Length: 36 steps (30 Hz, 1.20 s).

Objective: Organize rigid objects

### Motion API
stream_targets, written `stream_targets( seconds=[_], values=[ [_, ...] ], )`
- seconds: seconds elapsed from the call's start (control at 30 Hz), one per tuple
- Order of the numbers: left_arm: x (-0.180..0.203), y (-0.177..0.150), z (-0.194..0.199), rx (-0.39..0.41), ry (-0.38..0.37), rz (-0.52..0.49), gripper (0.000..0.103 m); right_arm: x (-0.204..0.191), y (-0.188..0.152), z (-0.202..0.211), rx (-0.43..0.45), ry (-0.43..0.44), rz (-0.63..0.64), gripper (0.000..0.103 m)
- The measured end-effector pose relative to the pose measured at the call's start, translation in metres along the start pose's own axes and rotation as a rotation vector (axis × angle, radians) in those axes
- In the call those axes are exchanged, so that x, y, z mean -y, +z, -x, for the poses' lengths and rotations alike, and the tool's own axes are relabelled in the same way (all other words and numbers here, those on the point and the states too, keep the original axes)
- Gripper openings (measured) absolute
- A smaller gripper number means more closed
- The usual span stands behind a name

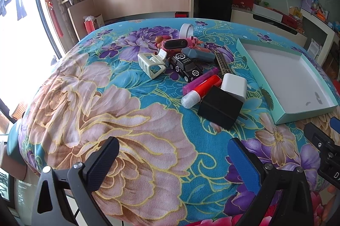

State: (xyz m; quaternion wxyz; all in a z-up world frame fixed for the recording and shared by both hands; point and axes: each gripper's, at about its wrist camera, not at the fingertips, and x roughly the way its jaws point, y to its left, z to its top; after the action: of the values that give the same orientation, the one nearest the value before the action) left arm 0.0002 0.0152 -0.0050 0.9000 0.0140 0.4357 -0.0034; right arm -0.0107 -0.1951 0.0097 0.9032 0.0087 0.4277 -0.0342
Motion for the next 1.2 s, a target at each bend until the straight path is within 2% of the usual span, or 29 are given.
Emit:
stream_targets(
  seconds=[1.2],
  values=[
    [0.0048, -0.0014, -0.0049, -0.016, 0.016, -0.030, 0.103, -0.0048, -0.0006, -0.0025, -0.012, -0.018, 0.023, 0.097]
  ],
)
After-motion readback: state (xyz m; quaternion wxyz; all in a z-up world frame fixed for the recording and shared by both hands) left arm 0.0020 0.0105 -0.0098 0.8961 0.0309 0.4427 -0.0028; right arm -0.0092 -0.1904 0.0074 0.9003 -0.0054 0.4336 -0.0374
